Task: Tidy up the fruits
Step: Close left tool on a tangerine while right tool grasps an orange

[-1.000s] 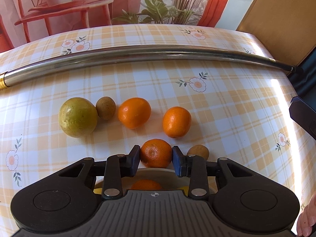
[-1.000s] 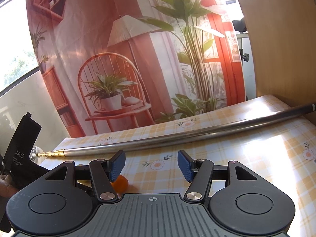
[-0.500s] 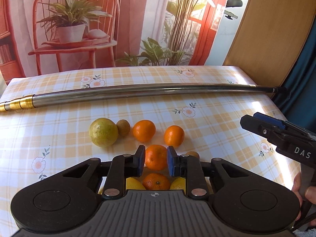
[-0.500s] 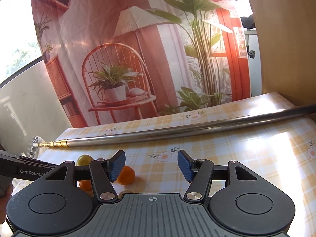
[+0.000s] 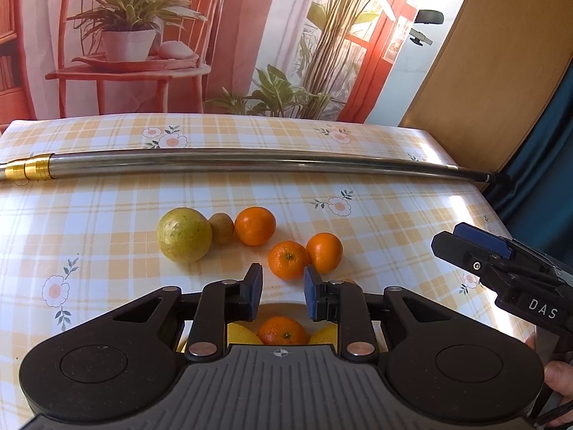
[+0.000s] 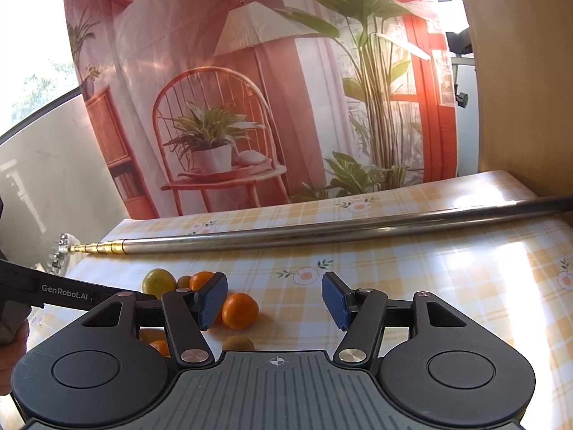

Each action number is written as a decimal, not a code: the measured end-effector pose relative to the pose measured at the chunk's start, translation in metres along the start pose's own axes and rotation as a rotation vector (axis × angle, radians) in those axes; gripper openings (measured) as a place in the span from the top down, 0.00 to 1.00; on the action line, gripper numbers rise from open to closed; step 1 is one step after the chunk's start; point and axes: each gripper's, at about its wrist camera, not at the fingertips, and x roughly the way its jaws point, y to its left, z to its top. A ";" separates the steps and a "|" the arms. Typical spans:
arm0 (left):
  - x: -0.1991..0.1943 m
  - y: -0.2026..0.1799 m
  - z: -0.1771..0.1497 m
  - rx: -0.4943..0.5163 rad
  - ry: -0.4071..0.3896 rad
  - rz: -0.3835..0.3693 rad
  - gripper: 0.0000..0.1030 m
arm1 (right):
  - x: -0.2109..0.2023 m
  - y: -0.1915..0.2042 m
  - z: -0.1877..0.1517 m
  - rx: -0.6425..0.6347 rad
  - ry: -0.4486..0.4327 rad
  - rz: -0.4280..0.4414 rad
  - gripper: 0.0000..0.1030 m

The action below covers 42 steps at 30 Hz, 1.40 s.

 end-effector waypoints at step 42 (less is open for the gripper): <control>-0.022 -0.009 -0.018 0.008 -0.089 0.018 0.66 | 0.065 -0.006 -0.011 -0.044 0.092 0.094 0.46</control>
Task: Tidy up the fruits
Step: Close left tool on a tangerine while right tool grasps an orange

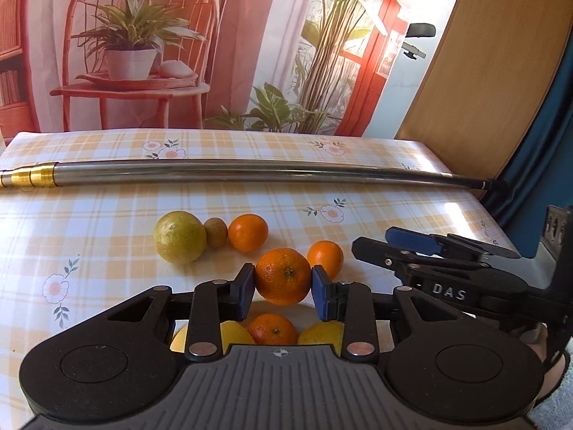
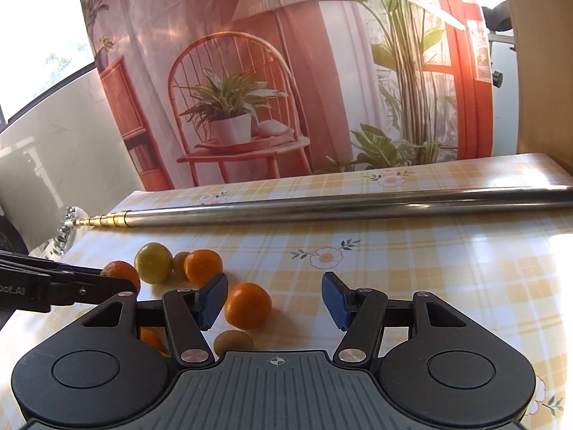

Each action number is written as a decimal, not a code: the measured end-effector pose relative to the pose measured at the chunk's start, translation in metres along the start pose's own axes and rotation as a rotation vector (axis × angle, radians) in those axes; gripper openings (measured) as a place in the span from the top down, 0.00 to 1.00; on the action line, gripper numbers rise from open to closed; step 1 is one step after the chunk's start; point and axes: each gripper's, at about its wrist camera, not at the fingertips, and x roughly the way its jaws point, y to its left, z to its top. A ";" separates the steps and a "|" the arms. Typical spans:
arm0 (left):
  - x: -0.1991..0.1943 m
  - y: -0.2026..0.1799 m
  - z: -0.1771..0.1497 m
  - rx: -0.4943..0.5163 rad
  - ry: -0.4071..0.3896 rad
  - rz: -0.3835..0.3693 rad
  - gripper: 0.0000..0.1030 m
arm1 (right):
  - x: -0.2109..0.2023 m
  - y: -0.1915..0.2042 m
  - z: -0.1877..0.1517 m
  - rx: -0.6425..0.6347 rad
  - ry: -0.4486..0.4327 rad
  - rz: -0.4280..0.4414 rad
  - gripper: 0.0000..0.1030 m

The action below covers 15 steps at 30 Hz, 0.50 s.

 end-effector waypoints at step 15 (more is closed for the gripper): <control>-0.040 0.016 -0.028 -0.049 -0.041 0.033 0.66 | 0.052 0.011 -0.001 0.023 0.154 0.056 0.67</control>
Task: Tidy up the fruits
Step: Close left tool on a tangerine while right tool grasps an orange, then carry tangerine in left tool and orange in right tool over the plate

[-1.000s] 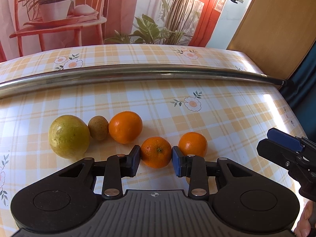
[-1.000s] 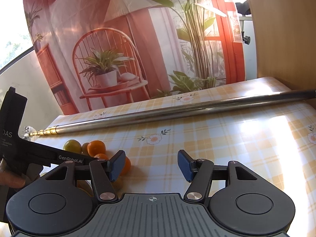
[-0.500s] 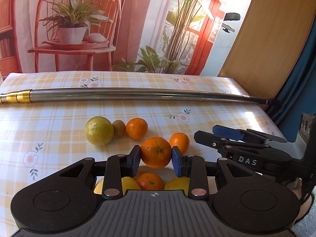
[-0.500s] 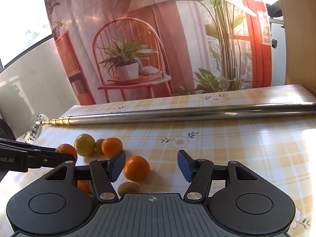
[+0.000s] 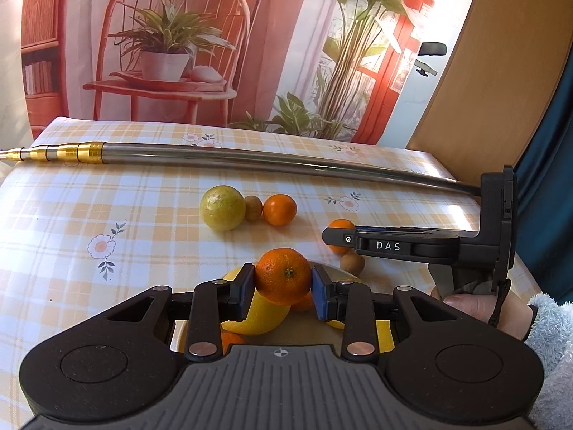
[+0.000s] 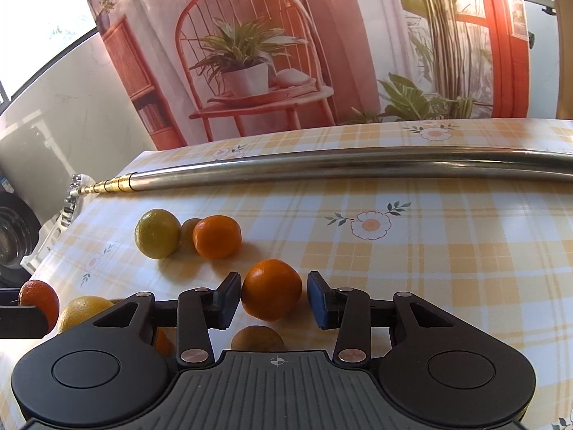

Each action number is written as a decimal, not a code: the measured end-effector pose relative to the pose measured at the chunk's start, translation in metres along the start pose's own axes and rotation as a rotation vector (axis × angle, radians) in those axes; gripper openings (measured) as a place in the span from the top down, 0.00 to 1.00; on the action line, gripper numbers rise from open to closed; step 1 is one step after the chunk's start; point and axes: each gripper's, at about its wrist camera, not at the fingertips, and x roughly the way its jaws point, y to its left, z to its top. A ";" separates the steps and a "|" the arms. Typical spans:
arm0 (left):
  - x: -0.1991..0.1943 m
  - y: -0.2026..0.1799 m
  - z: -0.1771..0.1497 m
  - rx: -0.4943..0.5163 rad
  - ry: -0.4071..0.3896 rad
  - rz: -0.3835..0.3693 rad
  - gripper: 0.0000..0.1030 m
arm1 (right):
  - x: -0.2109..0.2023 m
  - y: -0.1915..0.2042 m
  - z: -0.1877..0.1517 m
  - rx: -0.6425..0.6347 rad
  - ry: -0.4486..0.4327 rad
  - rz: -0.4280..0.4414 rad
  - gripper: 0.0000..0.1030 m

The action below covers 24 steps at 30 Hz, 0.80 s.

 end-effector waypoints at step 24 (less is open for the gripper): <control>-0.035 0.005 -0.023 -0.021 -0.024 -0.004 0.66 | -0.095 0.046 -0.026 0.031 -0.140 0.040 0.68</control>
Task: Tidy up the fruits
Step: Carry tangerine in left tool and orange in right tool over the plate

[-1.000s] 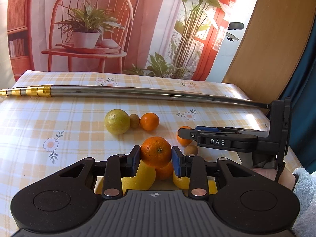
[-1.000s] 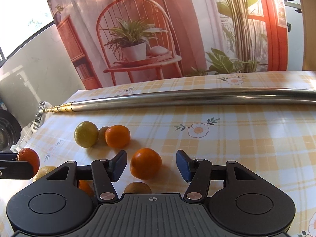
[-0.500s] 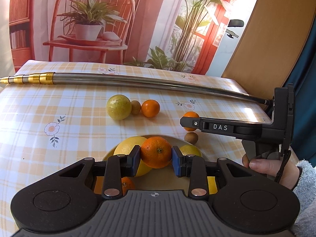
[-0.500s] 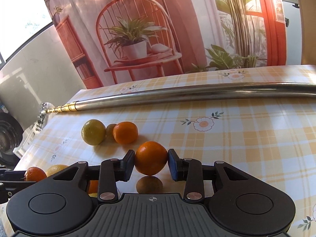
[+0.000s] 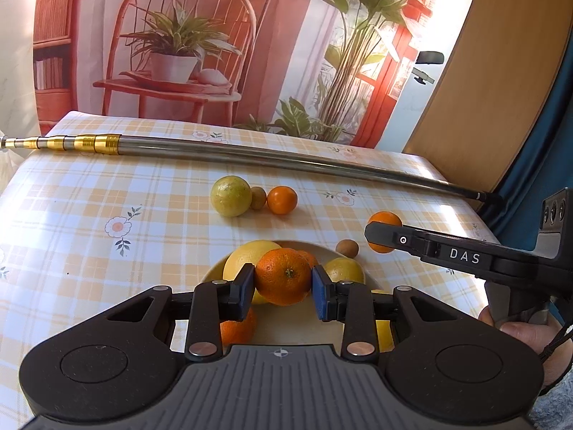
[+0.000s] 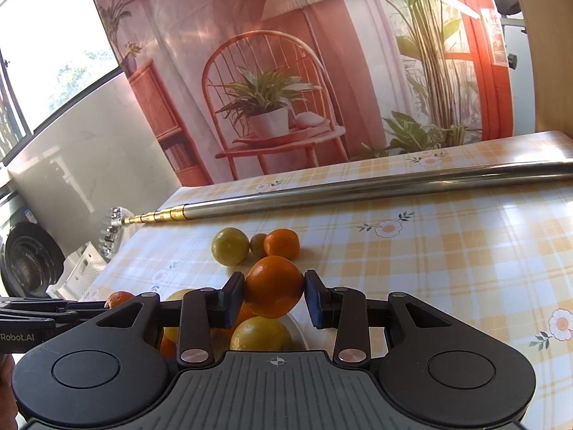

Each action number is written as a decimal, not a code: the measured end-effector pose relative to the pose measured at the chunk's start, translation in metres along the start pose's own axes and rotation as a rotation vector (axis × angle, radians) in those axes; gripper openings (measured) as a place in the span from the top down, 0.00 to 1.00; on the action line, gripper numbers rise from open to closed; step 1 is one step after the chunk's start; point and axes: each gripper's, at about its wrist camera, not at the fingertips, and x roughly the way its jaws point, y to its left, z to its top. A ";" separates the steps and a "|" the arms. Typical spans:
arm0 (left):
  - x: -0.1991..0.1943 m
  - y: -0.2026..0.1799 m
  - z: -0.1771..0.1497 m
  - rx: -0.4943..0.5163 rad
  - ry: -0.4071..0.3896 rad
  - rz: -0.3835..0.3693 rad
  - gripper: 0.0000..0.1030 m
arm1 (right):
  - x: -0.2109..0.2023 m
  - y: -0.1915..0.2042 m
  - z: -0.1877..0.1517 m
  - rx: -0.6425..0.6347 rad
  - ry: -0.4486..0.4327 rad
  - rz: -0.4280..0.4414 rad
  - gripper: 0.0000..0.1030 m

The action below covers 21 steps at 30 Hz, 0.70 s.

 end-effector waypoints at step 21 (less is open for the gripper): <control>-0.008 0.003 -0.048 0.027 0.135 0.001 0.66 | -0.037 0.029 -0.029 -0.042 -0.004 -0.045 0.68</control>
